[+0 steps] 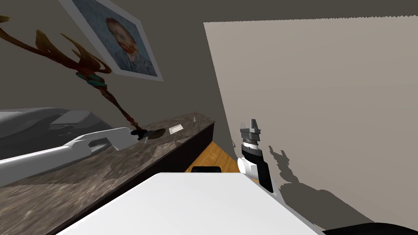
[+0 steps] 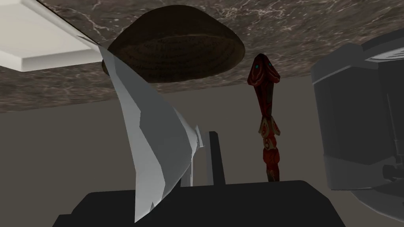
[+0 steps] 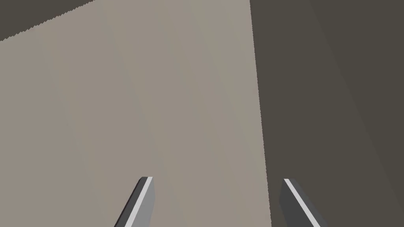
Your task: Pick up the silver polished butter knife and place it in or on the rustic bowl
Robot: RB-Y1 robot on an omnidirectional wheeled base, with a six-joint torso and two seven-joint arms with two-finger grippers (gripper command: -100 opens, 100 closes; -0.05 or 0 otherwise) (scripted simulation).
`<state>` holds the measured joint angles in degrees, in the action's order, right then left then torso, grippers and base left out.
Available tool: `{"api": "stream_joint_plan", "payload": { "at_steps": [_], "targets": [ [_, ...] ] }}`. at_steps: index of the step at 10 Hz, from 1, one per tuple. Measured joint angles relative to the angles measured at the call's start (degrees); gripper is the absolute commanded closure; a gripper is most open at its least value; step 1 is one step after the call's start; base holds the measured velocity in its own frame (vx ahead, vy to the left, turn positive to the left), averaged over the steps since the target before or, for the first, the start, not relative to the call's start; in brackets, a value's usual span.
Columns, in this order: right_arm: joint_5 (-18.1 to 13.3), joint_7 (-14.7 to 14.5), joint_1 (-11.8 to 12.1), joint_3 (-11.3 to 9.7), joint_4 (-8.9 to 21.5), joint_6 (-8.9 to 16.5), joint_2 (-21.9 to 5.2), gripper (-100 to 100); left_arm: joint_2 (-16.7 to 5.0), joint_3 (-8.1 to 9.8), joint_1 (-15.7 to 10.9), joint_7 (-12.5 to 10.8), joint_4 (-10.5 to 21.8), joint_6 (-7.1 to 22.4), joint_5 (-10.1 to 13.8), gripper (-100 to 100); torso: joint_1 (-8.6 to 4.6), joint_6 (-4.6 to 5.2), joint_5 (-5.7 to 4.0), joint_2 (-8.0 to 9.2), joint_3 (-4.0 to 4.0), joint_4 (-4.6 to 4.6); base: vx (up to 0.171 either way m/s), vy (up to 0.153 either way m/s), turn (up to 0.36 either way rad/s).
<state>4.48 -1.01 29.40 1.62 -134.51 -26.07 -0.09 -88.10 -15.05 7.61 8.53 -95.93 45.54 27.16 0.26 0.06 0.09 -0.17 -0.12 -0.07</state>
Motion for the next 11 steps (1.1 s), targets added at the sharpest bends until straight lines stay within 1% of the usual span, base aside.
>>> {"api": "stream_joint_plan", "payload": {
  "at_steps": [2,4,5,7,10,11],
  "targets": [
    [0.0,0.0,0.0,0.0,0.0,0.0,0.0,0,-0.7,0.15,0.0,0.1,0.8,0.8,3.3,100,0.13,-0.02,0.03,-0.07,-0.04,-0.03,0.028,0.109,-0.168],
    [0.0,0.0,0.0,0.0,0.0,0.0,0.0,0,-1.5,0.50,0.7,-0.3,1.2,1.8,6.2,100,0.09,-0.02,0.05,-0.05,-0.05,-0.05,0.017,0.090,-0.171],
    [0.0,0.0,0.0,0.0,0.0,0.0,0.0,0,-1.5,0.29,0.1,0.2,2.1,2.2,8.1,100,0.08,-0.05,0.03,-0.08,-0.07,-0.06,0.015,0.101,-0.196],
    [0.0,0.0,0.0,0.0,0.0,0.0,0.0,0,-2.2,0.63,0.9,-0.1,2.3,3.1,10.7,100,0.16,-0.09,0.05,-0.06,-0.07,-0.08,0.011,0.108,-0.142],
    [0.0,0.0,0.0,0.0,0.0,0.0,0.0,0,-2.9,0.78,1.1,0.2,3.6,4.0,14.5,100,-0.03,-0.11,0.02,-0.14,-0.13,-0.12,0.017,0.055,-0.097],
    [0.0,0.0,0.0,0.0,0.0,0.0,0.0,0,-2.9,0.80,1.1,0.2,3.6,4.0,14.7,-100,-0.16,-0.17,0.00,-0.09,-0.10,-0.10,0.002,0.007,0.001]
  ]
}}
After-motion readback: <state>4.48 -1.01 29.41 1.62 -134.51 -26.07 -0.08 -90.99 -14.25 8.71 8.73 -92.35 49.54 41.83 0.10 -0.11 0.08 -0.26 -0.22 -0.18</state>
